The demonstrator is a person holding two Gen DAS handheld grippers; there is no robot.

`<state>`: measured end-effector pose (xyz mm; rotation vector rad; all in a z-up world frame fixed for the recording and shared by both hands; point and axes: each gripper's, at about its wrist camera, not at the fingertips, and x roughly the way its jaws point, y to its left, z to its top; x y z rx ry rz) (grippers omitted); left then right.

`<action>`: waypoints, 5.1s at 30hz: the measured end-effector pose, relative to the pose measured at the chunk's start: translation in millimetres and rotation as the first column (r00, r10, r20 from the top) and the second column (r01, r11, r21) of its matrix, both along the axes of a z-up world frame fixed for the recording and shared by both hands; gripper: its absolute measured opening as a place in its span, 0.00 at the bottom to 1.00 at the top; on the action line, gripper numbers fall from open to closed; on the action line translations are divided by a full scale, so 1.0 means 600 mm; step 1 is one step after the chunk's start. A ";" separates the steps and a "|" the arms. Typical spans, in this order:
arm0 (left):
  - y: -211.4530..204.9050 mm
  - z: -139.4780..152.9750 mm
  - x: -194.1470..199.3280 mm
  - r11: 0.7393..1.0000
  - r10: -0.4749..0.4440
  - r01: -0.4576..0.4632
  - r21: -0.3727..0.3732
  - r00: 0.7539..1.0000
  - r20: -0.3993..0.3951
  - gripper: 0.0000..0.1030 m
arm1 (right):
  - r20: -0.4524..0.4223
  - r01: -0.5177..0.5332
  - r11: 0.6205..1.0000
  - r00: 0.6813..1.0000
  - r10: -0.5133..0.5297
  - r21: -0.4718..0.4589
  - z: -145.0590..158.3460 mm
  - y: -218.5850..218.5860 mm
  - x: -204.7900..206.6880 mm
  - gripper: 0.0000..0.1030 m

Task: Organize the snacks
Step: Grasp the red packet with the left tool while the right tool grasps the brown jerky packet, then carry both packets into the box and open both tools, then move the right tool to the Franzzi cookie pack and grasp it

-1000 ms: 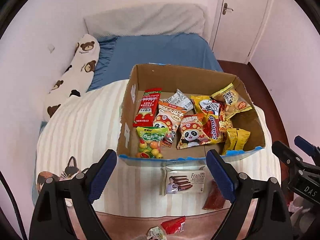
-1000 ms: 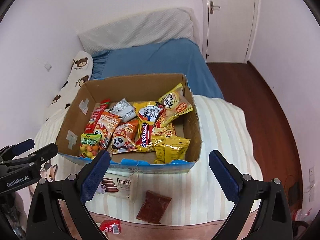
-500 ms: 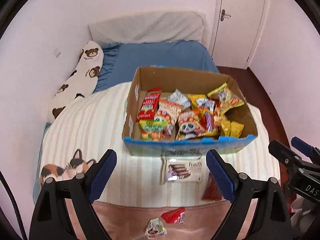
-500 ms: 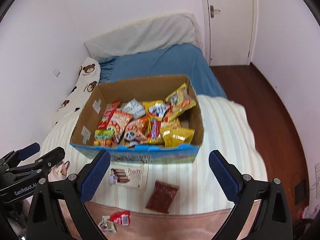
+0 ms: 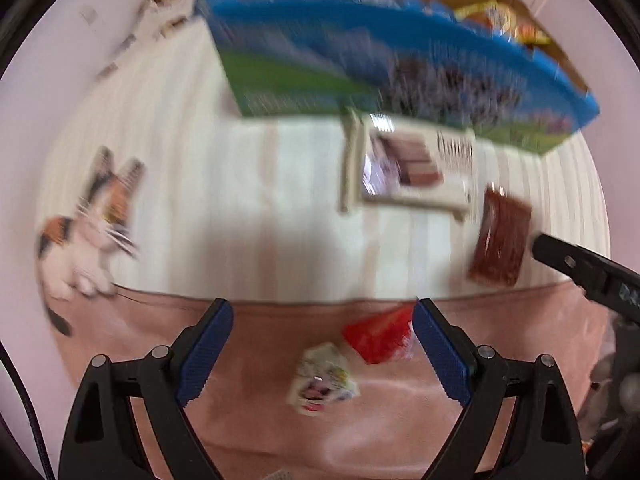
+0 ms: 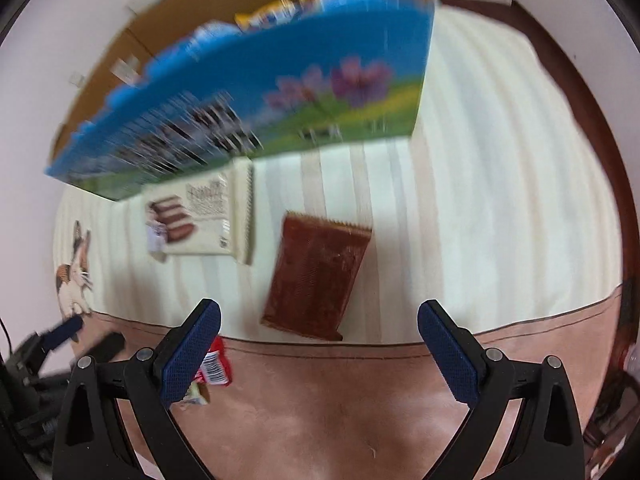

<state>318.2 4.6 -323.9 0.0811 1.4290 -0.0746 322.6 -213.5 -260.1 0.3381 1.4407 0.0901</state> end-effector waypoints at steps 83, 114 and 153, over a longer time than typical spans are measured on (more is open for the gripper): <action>-0.045 0.205 0.344 0.994 -0.034 0.050 -0.093 0.985 0.169 0.47 | 0.261 -0.052 0.998 0.963 0.061 -0.041 0.217 -0.027 0.312 0.63; -0.064 0.228 0.301 0.998 -0.046 0.056 -0.032 0.969 0.243 0.94 | 0.221 -0.023 0.987 0.973 0.058 -0.161 0.210 -0.021 0.265 0.97; 0.182 -0.058 -0.022 0.897 0.371 -0.387 0.214 0.922 0.114 0.94 | 0.119 -0.349 0.898 0.937 0.329 0.267 -0.040 0.163 0.056 0.67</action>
